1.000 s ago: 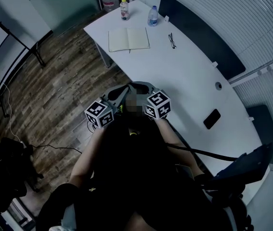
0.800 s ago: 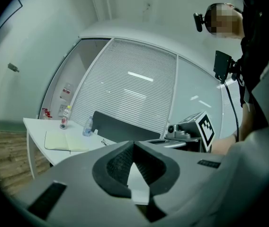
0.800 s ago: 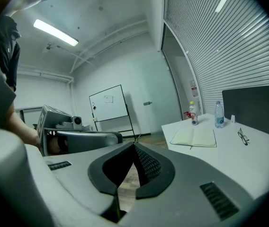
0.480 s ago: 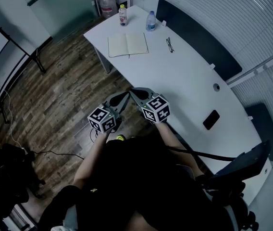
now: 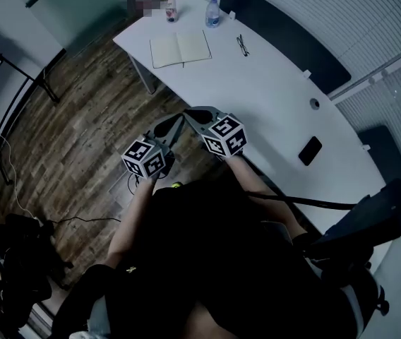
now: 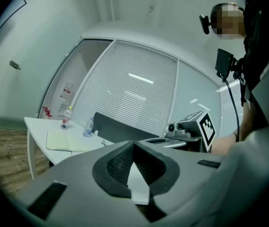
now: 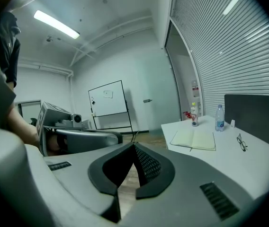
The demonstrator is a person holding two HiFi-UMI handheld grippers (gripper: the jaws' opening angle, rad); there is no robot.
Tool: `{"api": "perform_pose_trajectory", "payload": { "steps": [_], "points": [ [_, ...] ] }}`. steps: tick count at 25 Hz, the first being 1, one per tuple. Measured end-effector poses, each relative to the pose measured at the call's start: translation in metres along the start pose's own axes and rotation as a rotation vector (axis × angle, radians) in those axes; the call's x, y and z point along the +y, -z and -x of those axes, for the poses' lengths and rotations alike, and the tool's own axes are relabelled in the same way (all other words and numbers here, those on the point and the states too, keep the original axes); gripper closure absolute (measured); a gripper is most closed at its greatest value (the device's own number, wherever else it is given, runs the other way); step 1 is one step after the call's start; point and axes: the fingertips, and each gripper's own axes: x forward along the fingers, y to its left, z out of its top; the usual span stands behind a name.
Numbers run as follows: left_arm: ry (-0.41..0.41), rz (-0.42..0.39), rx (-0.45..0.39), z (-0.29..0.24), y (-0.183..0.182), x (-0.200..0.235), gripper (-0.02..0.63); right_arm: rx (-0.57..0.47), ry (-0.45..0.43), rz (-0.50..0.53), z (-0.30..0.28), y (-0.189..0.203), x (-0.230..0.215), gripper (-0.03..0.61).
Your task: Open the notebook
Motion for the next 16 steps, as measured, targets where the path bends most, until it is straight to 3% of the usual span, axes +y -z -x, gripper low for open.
{"api": "perform_pose_trajectory", "payload": {
  "steps": [16],
  "points": [
    [0.029,0.001,-0.005,0.011,-0.006,-0.002,0.611,0.013,0.010,0.025,-0.002,-0.006,0.011,0.594]
  ]
}}
